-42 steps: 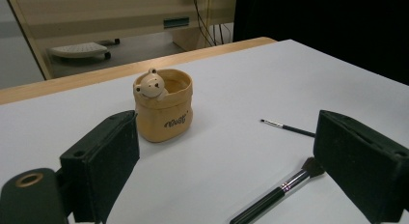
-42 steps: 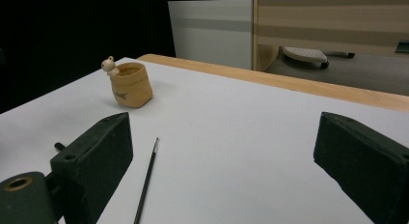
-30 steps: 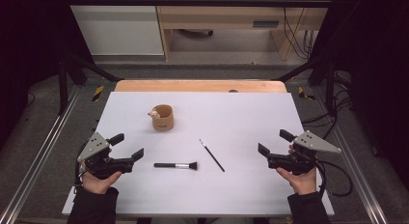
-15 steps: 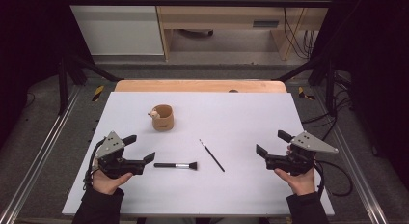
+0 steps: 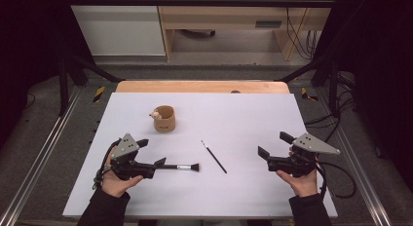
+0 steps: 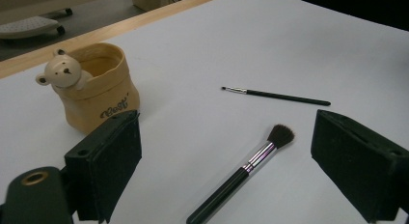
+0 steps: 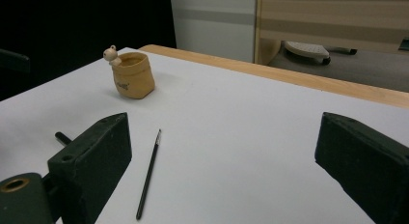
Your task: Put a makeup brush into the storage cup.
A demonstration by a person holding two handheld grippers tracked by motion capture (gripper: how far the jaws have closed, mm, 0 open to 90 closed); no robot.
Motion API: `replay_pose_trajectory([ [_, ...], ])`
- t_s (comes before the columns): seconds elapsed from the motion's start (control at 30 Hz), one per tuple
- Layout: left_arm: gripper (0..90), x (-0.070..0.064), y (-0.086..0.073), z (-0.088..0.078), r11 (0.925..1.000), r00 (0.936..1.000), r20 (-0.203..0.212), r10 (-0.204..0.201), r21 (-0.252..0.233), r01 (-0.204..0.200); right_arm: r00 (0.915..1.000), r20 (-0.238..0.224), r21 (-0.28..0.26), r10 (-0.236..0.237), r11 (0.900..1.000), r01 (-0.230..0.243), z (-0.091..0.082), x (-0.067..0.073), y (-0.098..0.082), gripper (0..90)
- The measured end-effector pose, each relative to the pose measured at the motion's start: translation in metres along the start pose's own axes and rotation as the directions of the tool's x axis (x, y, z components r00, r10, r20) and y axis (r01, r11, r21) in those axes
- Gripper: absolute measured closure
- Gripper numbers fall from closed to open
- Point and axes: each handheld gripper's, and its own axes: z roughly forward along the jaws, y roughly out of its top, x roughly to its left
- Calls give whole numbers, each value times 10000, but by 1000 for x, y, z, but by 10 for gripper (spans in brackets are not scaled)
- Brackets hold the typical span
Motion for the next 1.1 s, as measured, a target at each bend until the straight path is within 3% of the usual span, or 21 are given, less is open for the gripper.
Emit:
replay_pose_trajectory([
  [0.23,99,-6,3,10,9981,9993,203,325,515,-335,10000,32,-54,75,10000,-74,-3,1,0,60],
  [0.63,107,-9,12,27,9954,9975,513,485,801,-525,10000,5,106,28,9999,-28,0,4,-3,58],
  [0.83,112,-12,7,44,9883,9955,658,689,1317,-771,10000,24,102,20,9999,-20,0,3,-3,57],
  [1.03,126,-11,2,50,9845,9954,730,615,1596,-726,10000,15,110,34,9999,-35,0,2,-4,57],
  [1.1,130,-11,0,53,9800,9943,807,698,1806,-835,10000,14,122,24,9999,-25,1,2,-4,57],
])
